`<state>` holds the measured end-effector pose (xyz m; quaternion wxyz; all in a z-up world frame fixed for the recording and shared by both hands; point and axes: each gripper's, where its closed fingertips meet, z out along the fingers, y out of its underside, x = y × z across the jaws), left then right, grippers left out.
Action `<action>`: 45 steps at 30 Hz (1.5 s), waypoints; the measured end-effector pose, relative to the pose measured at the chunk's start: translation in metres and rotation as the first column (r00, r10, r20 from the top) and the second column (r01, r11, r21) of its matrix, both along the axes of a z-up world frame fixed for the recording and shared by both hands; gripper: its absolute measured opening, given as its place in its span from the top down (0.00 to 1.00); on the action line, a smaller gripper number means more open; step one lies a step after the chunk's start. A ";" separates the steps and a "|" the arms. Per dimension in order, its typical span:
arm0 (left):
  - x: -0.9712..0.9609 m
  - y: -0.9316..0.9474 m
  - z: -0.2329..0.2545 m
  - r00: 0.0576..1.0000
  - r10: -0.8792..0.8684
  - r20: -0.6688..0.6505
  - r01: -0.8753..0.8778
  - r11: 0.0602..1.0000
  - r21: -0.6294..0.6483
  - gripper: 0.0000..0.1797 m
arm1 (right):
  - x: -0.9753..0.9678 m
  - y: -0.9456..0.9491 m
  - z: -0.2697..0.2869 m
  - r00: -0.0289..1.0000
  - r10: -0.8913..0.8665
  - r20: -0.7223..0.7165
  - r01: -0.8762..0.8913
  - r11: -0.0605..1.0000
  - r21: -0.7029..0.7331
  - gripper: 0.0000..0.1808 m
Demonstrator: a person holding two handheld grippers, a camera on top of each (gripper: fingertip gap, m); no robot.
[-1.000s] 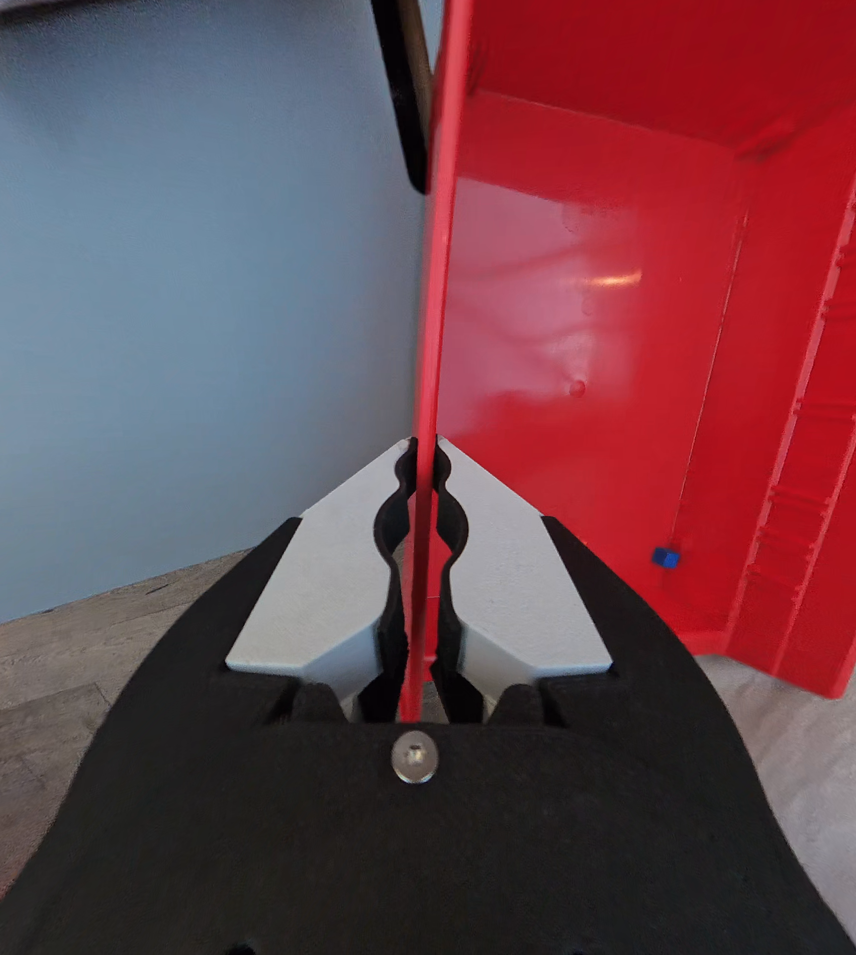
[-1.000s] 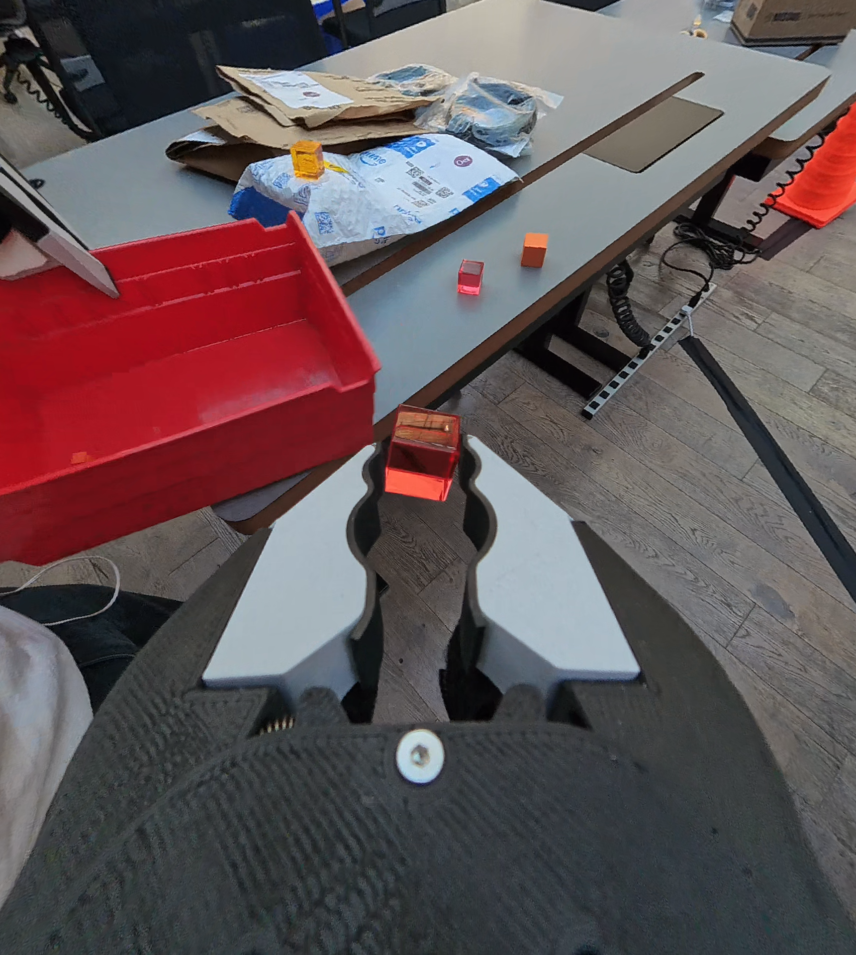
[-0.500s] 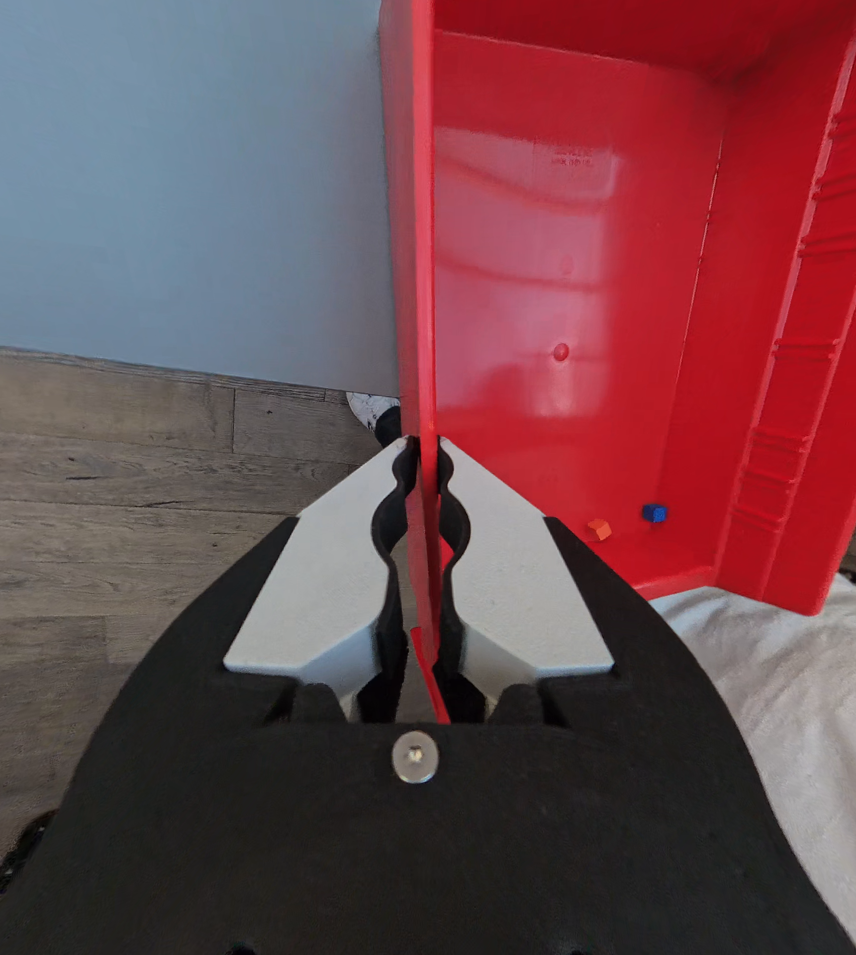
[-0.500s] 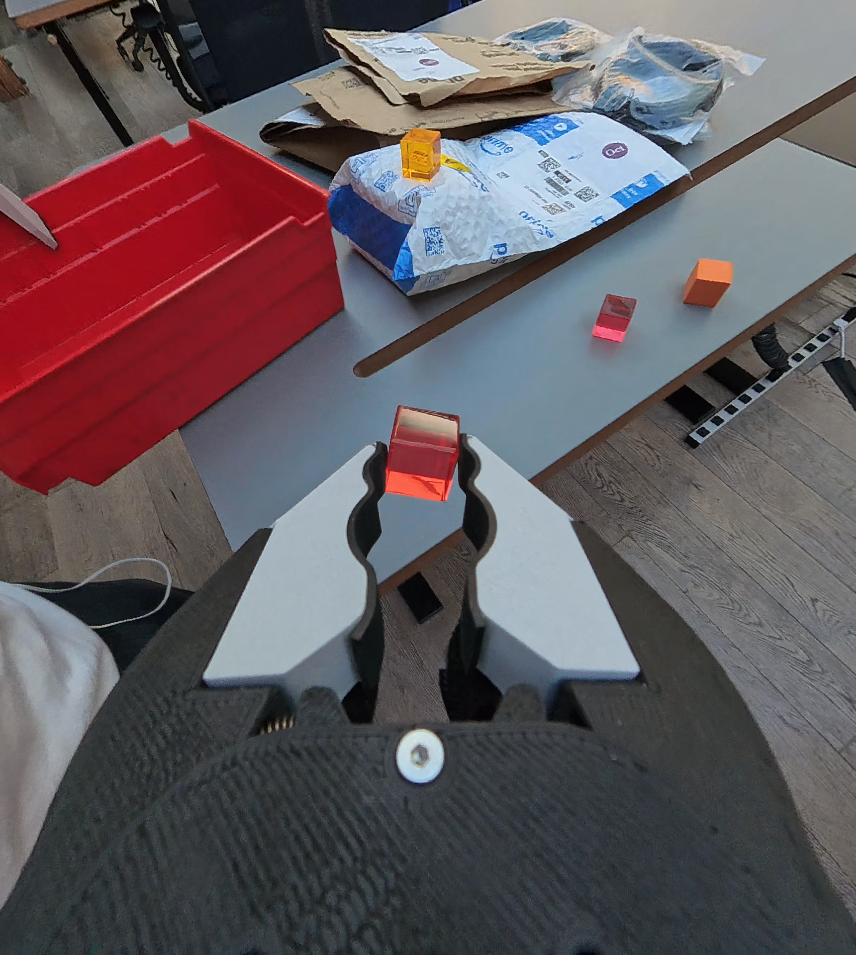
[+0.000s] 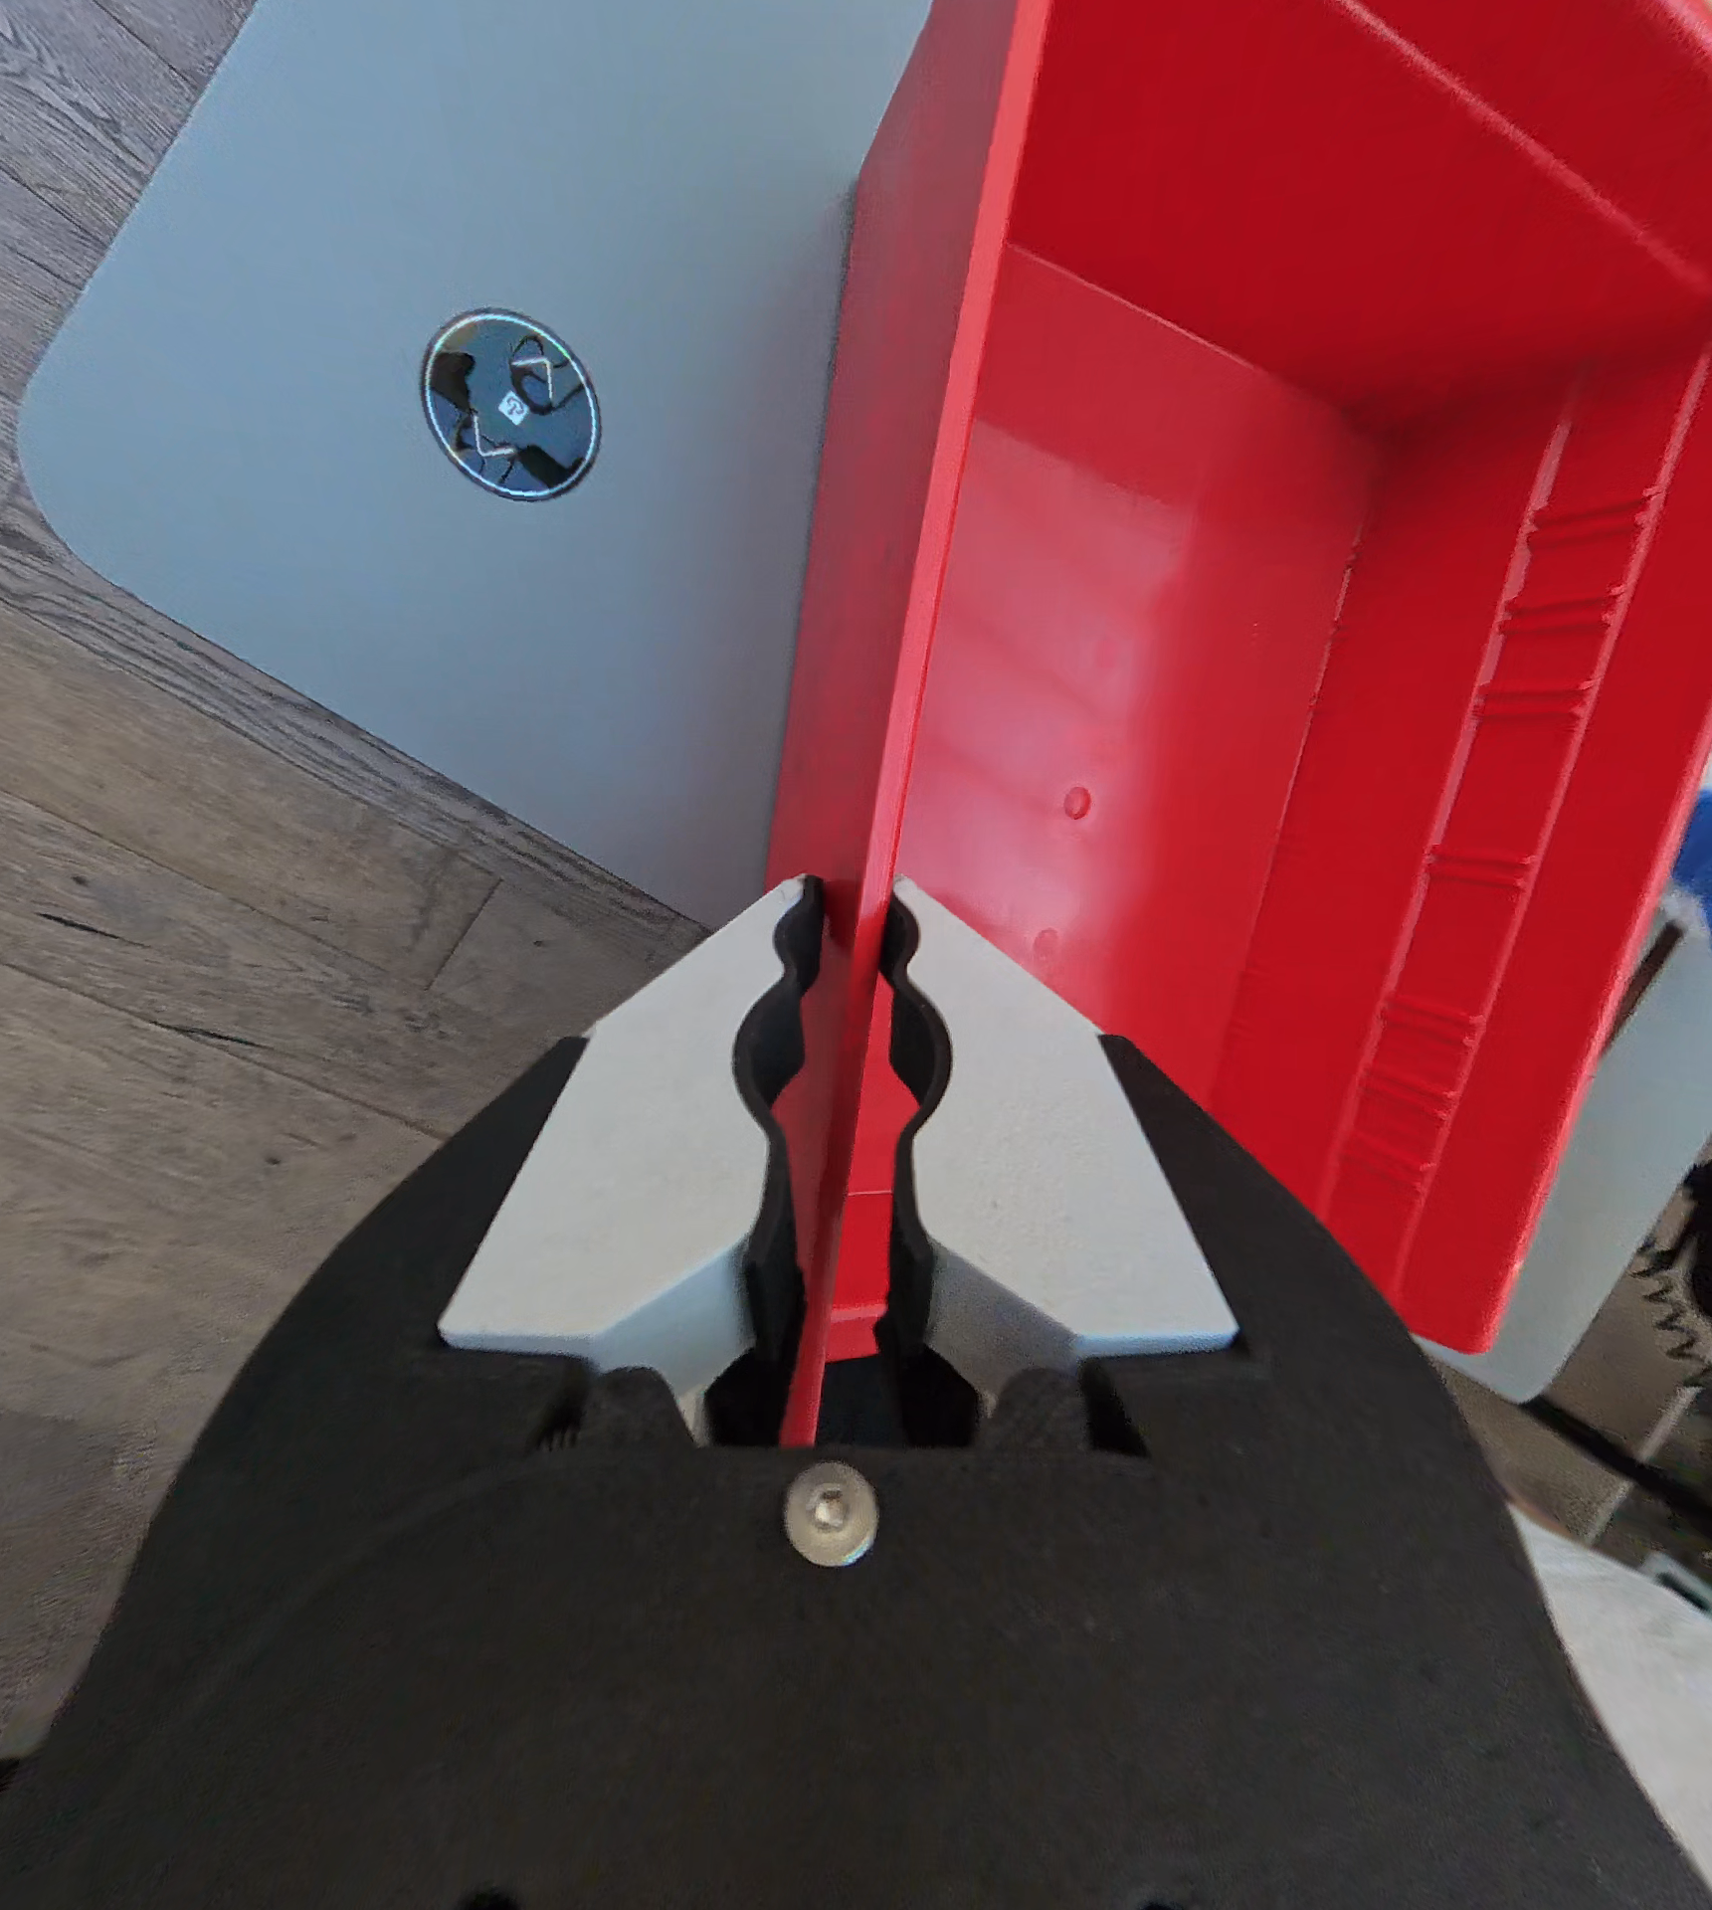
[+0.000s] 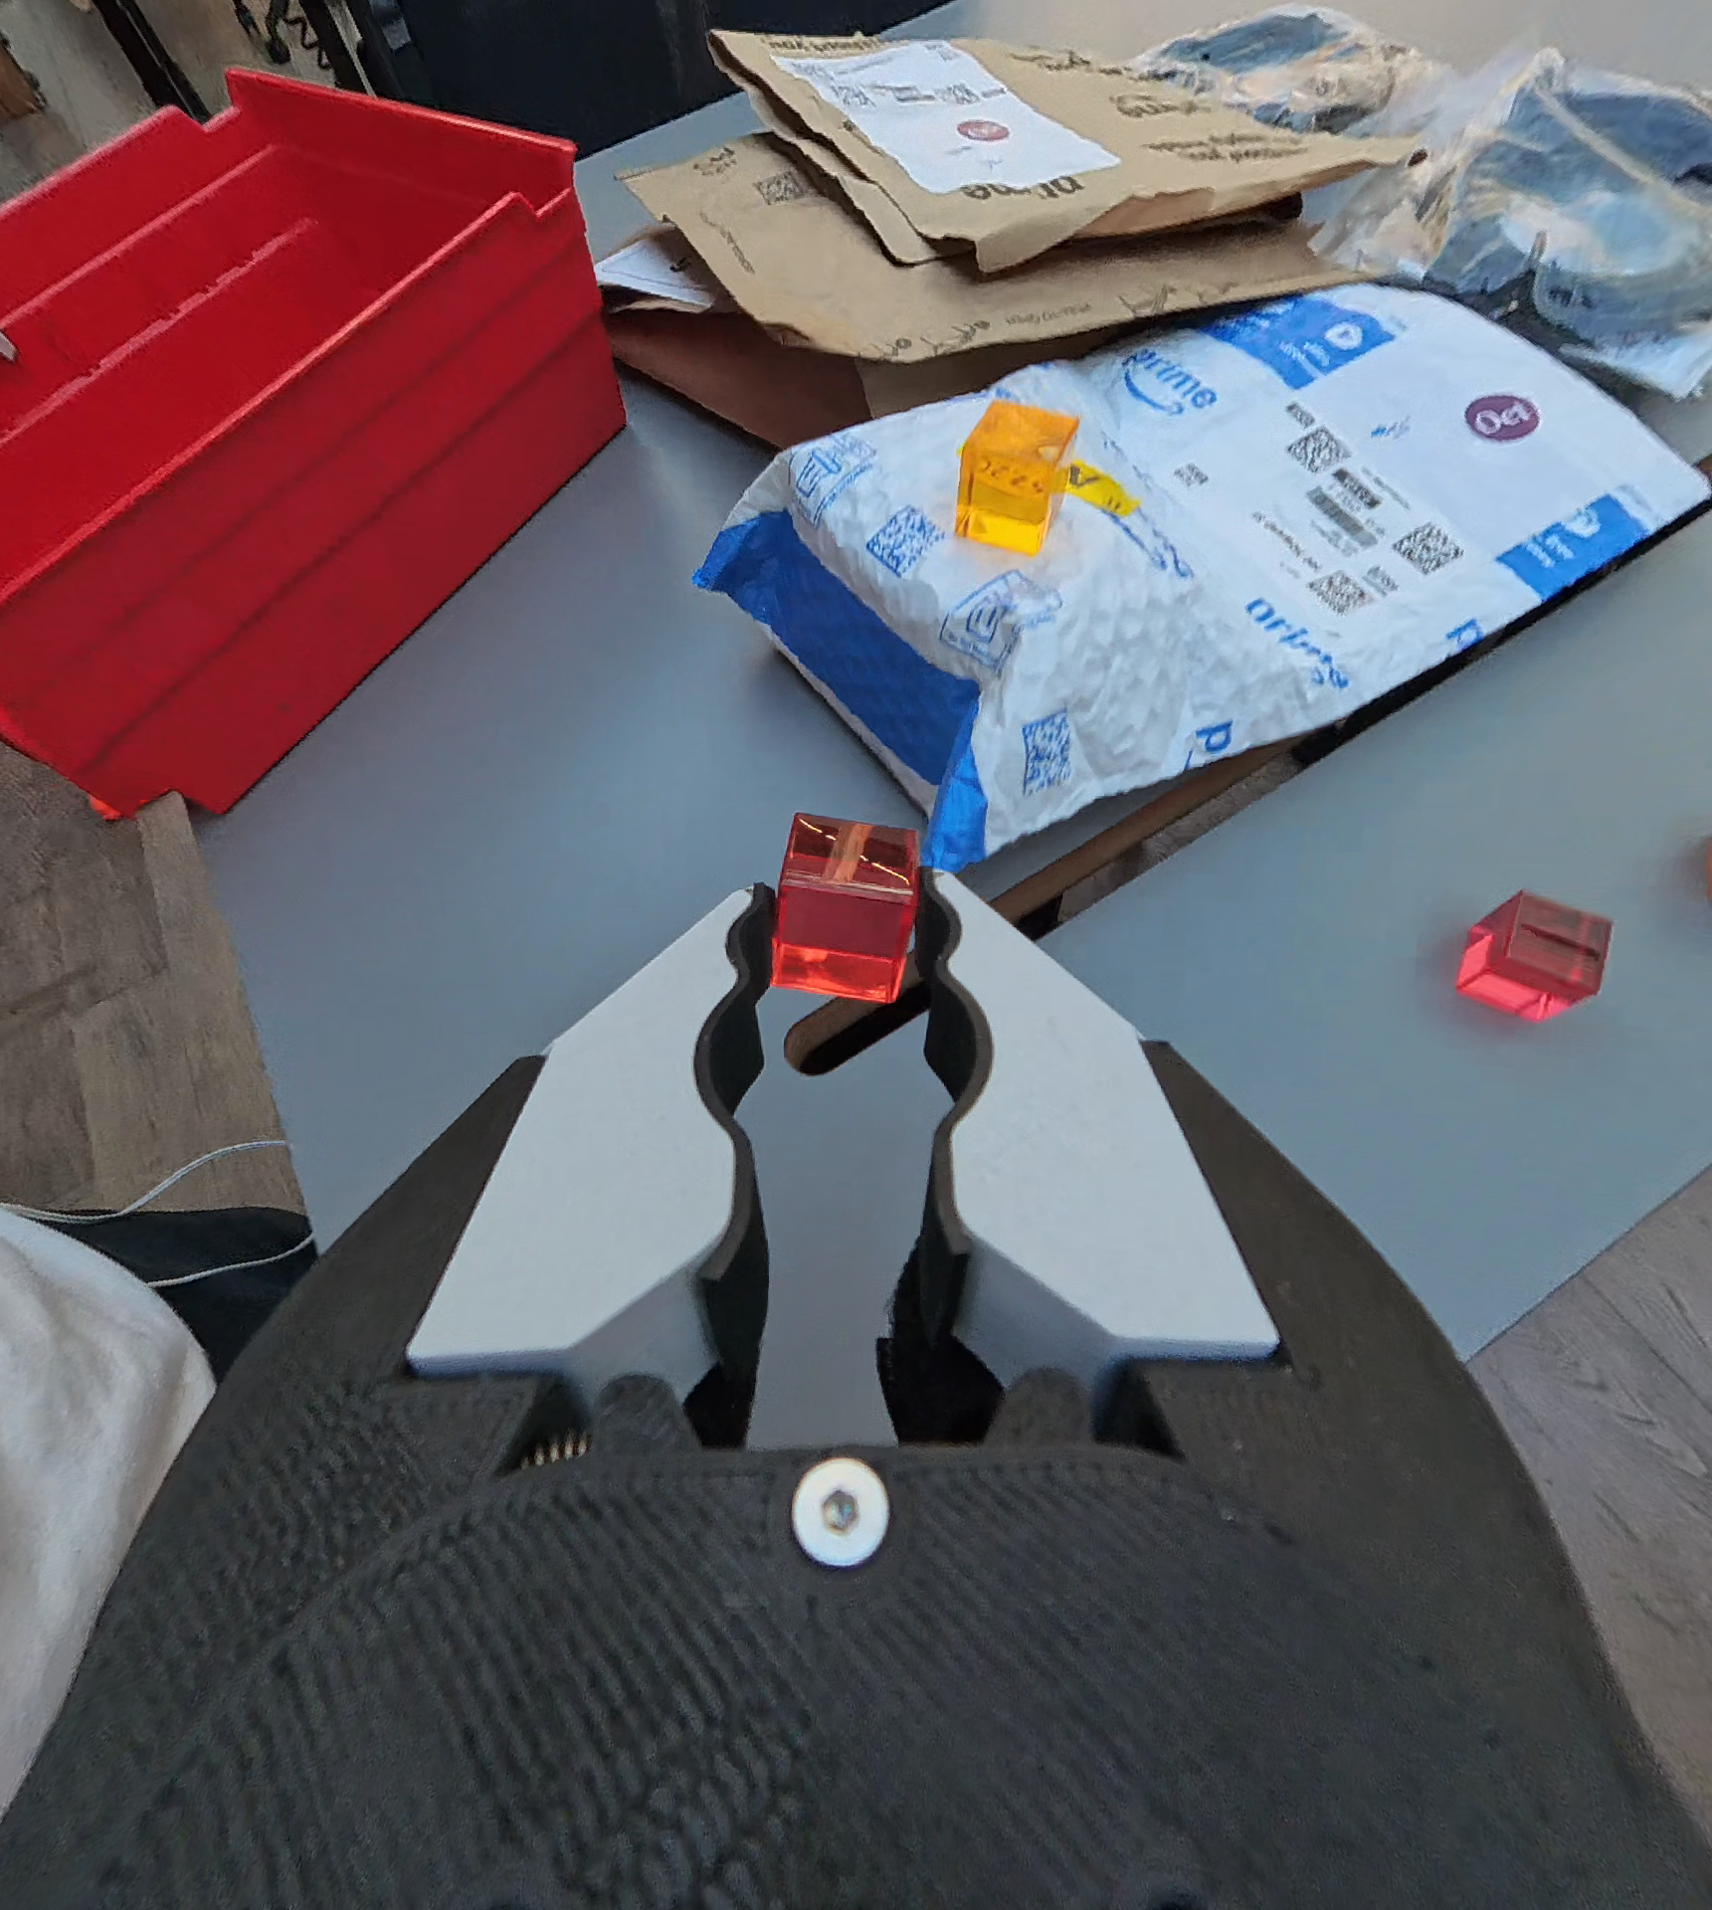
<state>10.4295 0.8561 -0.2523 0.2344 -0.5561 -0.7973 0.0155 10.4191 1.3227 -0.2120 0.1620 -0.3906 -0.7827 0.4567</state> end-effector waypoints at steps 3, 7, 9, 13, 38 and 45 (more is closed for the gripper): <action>-0.010 0.015 0.004 0.995 0.083 -0.059 -0.074 0.987 0.141 0.92 | -0.031 -0.008 0.021 0.997 0.037 -0.063 -0.036 0.999 0.013 0.86; -0.011 0.039 0.020 0.986 0.092 -0.142 -0.056 0.969 0.242 0.85 | -0.078 -0.026 0.043 0.983 0.130 -0.129 -0.131 0.991 0.002 0.86; -0.012 0.036 0.038 0.966 0.142 -0.217 -0.086 0.966 0.245 0.84 | -0.098 -0.034 0.044 0.972 0.180 -0.153 -0.179 0.984 0.021 0.86; -0.018 0.039 0.082 0.904 0.194 -0.381 -0.122 0.971 0.205 0.82 | -0.122 -0.046 0.032 0.958 0.270 -0.102 -0.264 0.962 0.065 0.86; -0.062 0.139 0.142 0.868 -0.093 -0.488 0.192 0.969 0.157 0.84 | -0.126 -0.056 0.007 0.937 0.336 -0.095 -0.335 0.942 0.027 0.87; -0.063 0.145 0.142 0.870 -0.108 -0.480 0.207 0.965 0.159 0.83 | -0.125 -0.056 0.008 0.936 0.337 -0.098 -0.337 0.941 0.022 0.84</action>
